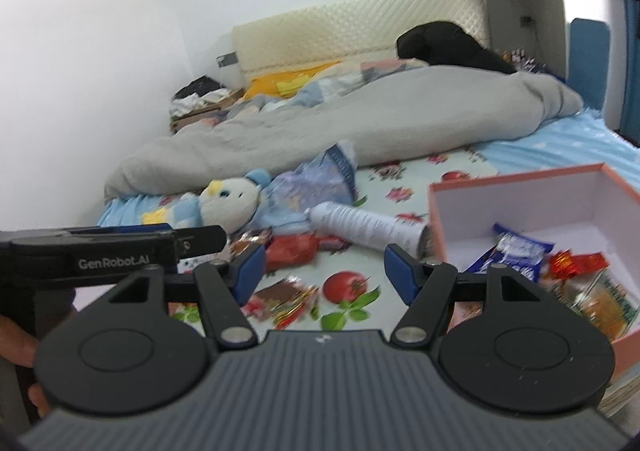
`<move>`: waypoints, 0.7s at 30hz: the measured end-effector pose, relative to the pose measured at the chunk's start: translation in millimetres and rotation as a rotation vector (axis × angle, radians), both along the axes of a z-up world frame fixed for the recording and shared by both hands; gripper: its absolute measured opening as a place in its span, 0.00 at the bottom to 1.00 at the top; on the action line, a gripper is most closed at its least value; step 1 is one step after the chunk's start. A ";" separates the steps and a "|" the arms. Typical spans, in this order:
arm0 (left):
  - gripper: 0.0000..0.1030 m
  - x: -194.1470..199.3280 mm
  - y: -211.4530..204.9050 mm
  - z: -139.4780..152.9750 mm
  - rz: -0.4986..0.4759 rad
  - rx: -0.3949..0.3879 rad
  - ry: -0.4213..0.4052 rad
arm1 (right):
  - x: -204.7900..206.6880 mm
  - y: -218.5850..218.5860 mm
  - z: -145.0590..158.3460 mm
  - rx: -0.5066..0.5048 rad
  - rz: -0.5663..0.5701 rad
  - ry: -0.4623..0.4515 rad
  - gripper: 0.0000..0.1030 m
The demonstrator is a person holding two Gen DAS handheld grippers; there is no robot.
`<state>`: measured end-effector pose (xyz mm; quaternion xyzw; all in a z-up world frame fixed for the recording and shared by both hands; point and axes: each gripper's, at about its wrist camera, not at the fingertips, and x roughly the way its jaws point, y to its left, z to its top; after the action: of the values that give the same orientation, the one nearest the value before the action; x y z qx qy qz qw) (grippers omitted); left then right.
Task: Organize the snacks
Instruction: 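Withdraw both open tools from the box toward the snack pile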
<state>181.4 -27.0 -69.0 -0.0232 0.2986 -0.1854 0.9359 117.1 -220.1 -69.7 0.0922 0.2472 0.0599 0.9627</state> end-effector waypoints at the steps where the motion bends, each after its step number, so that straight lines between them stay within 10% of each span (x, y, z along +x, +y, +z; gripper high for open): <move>1: 0.69 -1.3 3.6 -4.4 0.010 0.000 0.008 | 0.0 3.3 -2.4 -0.001 0.010 0.005 0.66; 21: 0.69 -5.2 59.0 -82.5 0.178 0.006 0.140 | 7.8 29.3 -62.3 -0.035 0.123 0.138 0.66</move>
<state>176.2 32.0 -151.5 -0.0596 0.3604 -0.0986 0.9256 124.9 -190.8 -131.9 0.0639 0.3191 0.1079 0.9394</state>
